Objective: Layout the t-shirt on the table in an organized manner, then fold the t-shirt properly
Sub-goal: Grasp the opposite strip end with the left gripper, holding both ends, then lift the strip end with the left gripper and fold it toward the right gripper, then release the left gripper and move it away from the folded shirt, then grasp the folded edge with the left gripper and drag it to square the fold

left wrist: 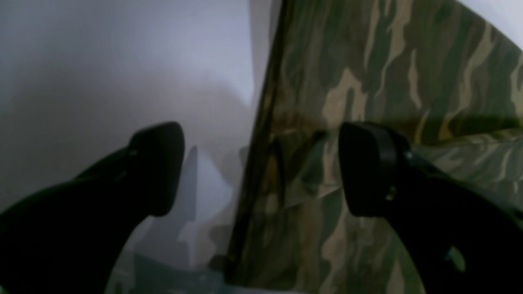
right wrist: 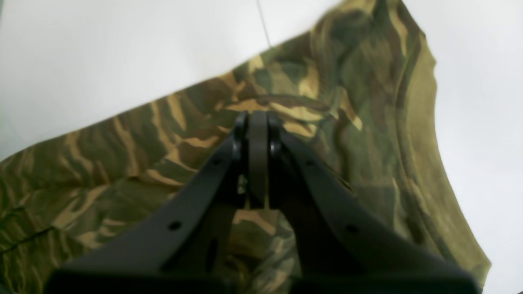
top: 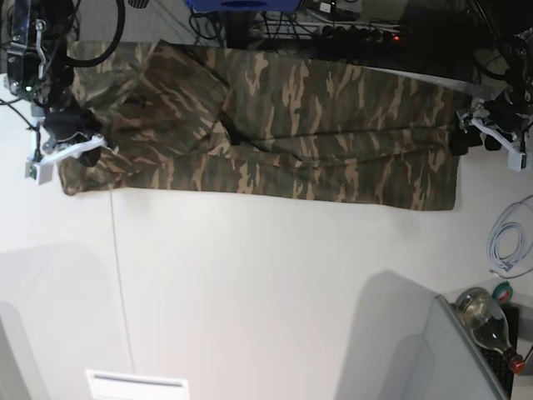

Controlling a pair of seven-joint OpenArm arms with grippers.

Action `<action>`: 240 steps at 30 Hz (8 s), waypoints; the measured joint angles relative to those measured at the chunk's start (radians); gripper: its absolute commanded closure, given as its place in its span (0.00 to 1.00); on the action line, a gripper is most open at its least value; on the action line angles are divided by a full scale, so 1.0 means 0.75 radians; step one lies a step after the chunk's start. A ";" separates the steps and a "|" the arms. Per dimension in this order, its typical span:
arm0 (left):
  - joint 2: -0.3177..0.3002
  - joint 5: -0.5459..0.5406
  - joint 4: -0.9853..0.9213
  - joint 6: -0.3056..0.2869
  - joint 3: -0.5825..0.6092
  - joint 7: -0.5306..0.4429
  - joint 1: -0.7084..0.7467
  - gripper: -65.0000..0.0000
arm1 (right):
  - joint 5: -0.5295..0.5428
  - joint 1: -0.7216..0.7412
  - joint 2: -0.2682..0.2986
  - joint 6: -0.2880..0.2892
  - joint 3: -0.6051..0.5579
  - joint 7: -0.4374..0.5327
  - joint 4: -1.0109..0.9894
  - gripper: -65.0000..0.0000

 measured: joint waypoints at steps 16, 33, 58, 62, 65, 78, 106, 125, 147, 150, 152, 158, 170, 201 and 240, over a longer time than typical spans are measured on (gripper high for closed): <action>0.002 -0.038 -0.207 -0.004 0.138 -0.069 -0.076 0.58 | 0.000 0.007 0.001 0.000 0.000 -0.001 0.005 0.99; 0.037 0.008 0.318 0.005 0.145 0.001 0.013 1.00 | 0.003 -0.054 0.004 0.000 0.000 -0.006 0.152 0.99; 0.118 -0.004 0.791 0.562 1.207 0.013 0.116 1.00 | 0.000 -0.046 0.008 0.000 0.014 -0.006 0.151 0.99; 0.178 0.001 0.791 0.563 1.270 0.007 0.104 1.00 | 0.000 -0.045 0.008 0.001 0.014 -0.007 0.151 0.99; 0.188 0.001 0.791 0.562 1.315 0.004 0.106 1.00 | 0.001 -0.046 0.006 0.001 0.041 -0.012 0.151 0.99; 0.209 0.000 0.796 0.602 1.380 0.007 0.105 1.00 | 0.001 -0.046 0.007 0.001 0.067 -0.012 0.151 0.99; 0.222 0.001 0.764 0.716 1.586 0.008 0.042 1.00 | 0.001 -0.046 0.008 0.001 0.067 -0.011 0.151 0.99; 0.189 -0.004 0.764 0.716 1.692 0.007 0.028 0.87 | 0.001 -0.046 0.007 0.001 0.066 -0.011 0.151 0.99; 0.286 -0.015 0.793 0.712 1.736 0.000 -0.007 0.35 | 0.001 -0.045 0.004 0.001 0.062 -0.011 0.151 0.99; 0.280 -0.016 0.811 0.711 1.835 0.012 -0.025 0.35 | 0.001 -0.046 0.003 0.001 0.062 -0.011 0.151 0.99; 0.269 -0.017 0.849 0.702 1.845 0.012 -0.028 0.36 | 0.001 -0.045 0.004 0.001 0.061 -0.012 0.151 0.99; 0.029 -0.022 1.004 0.712 1.592 -0.007 0.054 0.58 | -0.005 -0.066 0.011 0.046 0.023 -0.005 0.252 0.99; 0.089 0.005 0.890 0.711 1.667 0.214 0.111 1.00 | 0.001 -0.060 0.000 0.135 -0.002 -0.016 0.288 0.99; 0.077 -0.010 0.941 0.711 0.502 0.223 0.352 1.00 | 0.011 0.278 0.019 0.140 -0.844 -0.011 0.046 0.99; 0.176 -0.004 0.796 0.355 0.217 0.228 0.371 1.00 | 0.006 0.121 0.016 0.086 -0.582 0.049 -0.212 0.99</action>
